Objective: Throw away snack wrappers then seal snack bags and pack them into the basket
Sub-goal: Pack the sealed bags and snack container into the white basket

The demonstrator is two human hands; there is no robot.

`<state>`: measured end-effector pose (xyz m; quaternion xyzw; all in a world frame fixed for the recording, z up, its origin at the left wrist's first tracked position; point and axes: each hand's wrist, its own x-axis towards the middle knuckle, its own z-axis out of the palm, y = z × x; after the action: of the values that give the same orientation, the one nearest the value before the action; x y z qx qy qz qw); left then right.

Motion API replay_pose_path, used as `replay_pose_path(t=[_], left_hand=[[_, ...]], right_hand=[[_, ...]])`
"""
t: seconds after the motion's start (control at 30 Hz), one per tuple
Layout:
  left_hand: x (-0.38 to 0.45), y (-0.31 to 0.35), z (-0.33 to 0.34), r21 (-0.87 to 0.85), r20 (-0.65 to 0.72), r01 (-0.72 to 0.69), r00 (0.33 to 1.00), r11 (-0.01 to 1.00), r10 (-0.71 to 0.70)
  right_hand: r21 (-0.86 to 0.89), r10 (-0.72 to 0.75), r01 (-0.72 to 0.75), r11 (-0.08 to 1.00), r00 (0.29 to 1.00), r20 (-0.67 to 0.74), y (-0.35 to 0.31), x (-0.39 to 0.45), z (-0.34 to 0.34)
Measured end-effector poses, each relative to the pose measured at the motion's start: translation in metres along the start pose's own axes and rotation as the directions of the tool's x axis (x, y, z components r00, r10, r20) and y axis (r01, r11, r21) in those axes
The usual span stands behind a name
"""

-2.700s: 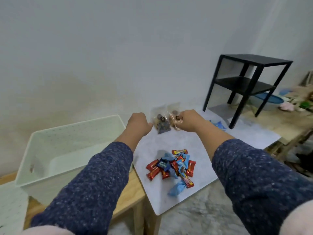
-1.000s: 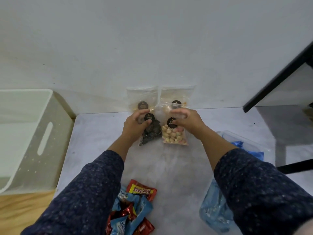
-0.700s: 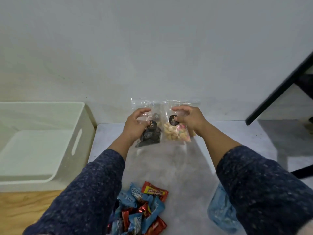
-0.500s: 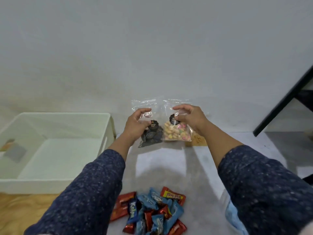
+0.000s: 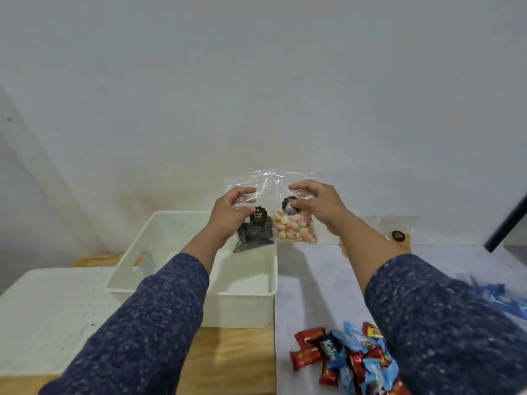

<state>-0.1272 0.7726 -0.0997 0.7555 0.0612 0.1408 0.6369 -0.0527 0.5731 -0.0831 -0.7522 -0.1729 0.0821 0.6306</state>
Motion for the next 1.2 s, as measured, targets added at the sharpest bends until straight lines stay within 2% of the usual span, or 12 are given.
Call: replay_pose_path(t=[0.3,0.53,0.73,0.93,1.2], left_hand=[[0.003,-0.030,-0.075,0.036,-0.094,0.094,0.991,0.995,-0.091],[0.019,-0.096,-0.096,0.050,-0.062,0.235,0.971,0.971,-0.231],[0.067,-0.164,-0.102,0.071,0.045,0.320,0.945,0.945,-0.323],[0.105,-0.217,-0.108,0.114,0.134,0.328,0.930,0.938,-0.342],[0.130,-0.252,-0.105,0.088,0.140,0.339,0.927,0.937,-0.348]], right_hand=[[-0.024,0.024,-0.022,0.999,0.995,0.102,0.007,0.031,0.080],[-0.071,0.143,-0.136,0.988,0.985,0.102,0.064,0.051,0.124],[-0.065,0.281,-0.279,0.958,0.960,0.014,0.123,0.084,0.152],[-0.029,0.419,-0.421,0.906,0.906,-0.061,0.171,0.111,0.172],[0.010,0.499,-0.502,0.865,0.857,-0.130,0.202,0.124,0.179]])
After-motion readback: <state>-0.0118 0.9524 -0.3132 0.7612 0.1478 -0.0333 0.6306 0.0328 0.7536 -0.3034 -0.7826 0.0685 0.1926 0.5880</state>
